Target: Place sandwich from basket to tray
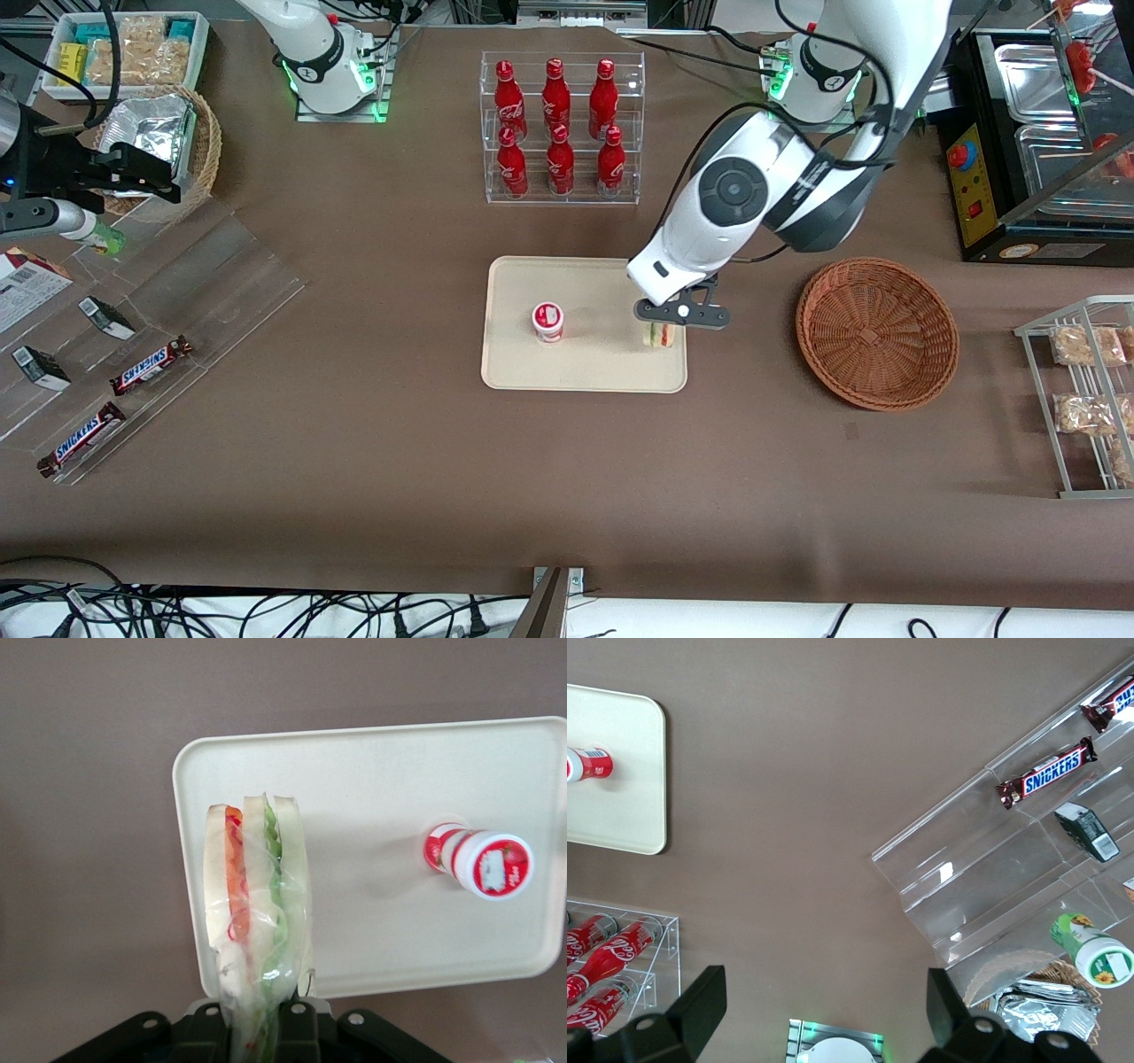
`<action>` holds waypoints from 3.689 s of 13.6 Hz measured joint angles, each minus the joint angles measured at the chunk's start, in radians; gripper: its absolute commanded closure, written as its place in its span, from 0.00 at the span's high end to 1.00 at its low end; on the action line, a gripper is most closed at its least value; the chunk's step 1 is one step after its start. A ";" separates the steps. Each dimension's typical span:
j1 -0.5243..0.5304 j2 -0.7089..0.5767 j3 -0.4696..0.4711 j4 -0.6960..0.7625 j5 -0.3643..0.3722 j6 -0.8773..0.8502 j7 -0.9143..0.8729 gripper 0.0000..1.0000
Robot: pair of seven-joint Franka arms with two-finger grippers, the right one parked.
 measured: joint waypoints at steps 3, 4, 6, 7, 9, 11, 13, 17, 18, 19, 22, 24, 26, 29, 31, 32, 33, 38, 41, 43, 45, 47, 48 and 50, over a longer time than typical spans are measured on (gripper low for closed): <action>-0.043 0.080 0.000 0.001 0.065 0.052 -0.079 0.00; -0.052 0.102 0.000 0.001 0.078 0.062 -0.089 0.00; -0.060 0.140 0.000 0.001 0.110 0.077 -0.103 0.00; -0.060 0.153 0.001 0.002 0.120 0.081 -0.108 0.00; -0.062 0.174 0.001 0.003 0.151 0.084 -0.111 0.00; -0.069 0.192 0.002 0.003 0.159 0.103 -0.113 0.43; -0.073 0.203 0.002 0.005 0.159 0.116 -0.134 1.00; -0.090 0.204 0.001 0.017 0.233 0.126 -0.276 1.00; -0.089 0.202 0.002 0.031 0.234 0.126 -0.299 1.00; -0.086 0.195 0.004 0.049 0.234 0.127 -0.319 1.00; -0.044 0.126 0.009 0.103 0.234 0.105 -0.388 1.00; -0.003 0.056 0.009 0.133 0.234 0.038 -0.430 1.00; 0.027 -0.015 0.009 0.154 0.234 -0.048 -0.472 1.00; 0.077 -0.105 0.009 0.161 0.224 -0.136 -0.490 1.00; 0.119 -0.159 0.009 0.163 0.194 -0.175 -0.490 1.00; 0.138 -0.184 0.009 0.163 0.180 -0.203 -0.489 1.00; 0.154 -0.205 0.009 0.163 0.168 -0.224 -0.488 1.00; 0.253 -0.260 0.039 0.162 0.056 -0.274 -0.268 1.00; 0.274 -0.304 0.172 0.162 -0.034 -0.332 -0.001 1.00; 0.277 -0.340 0.246 0.162 -0.074 -0.384 0.167 1.00; 0.278 -0.367 0.291 0.161 -0.089 -0.418 0.306 1.00; 0.278 -0.379 0.310 0.158 -0.090 -0.434 0.457 1.00; 0.278 -0.382 0.315 0.158 -0.090 -0.447 0.533 1.00; 0.277 -0.384 0.316 0.157 -0.090 -0.456 0.596 1.00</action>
